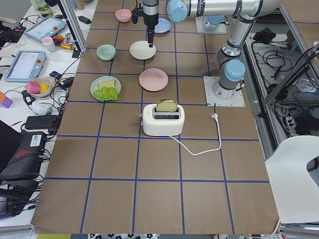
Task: Stack three plates with pink and blue
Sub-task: 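Lower the left gripper to the pink plate while the right approaches the blue plate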
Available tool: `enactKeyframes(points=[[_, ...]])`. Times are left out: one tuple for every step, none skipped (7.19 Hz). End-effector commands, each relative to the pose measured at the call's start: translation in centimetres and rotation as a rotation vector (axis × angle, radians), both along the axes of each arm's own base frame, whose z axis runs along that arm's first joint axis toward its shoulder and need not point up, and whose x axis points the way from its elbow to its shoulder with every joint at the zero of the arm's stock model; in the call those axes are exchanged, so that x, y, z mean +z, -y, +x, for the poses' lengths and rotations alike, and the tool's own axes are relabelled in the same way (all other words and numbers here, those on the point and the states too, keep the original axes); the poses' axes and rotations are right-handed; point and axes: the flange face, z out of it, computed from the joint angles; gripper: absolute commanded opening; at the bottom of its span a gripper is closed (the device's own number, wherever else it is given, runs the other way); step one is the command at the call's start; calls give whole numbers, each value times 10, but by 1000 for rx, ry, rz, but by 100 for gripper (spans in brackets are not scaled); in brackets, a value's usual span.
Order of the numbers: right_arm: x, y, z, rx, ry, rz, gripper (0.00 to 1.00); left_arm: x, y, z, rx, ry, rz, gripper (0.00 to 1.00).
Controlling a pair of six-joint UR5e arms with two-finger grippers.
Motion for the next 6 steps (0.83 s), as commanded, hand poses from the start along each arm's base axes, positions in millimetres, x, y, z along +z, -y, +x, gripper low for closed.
enactKeyframes(points=[[-58,-8,-54,-27,16,66,100,-55,-6,8,-13,-34,-19,100],[-86,-17,-73,16,38,103,100,-68,-8,18,-40,-65,0,100],[-120,-23,-79,21,39,100,100,-78,-9,38,-34,-100,13,100],[-166,-34,-76,17,51,99,100,-90,-11,42,-35,-100,26,100],[-204,-48,-74,19,32,62,100,-100,-13,39,-19,-97,20,100],[-228,-65,-71,69,37,66,100,-106,-15,33,25,-96,7,100]])
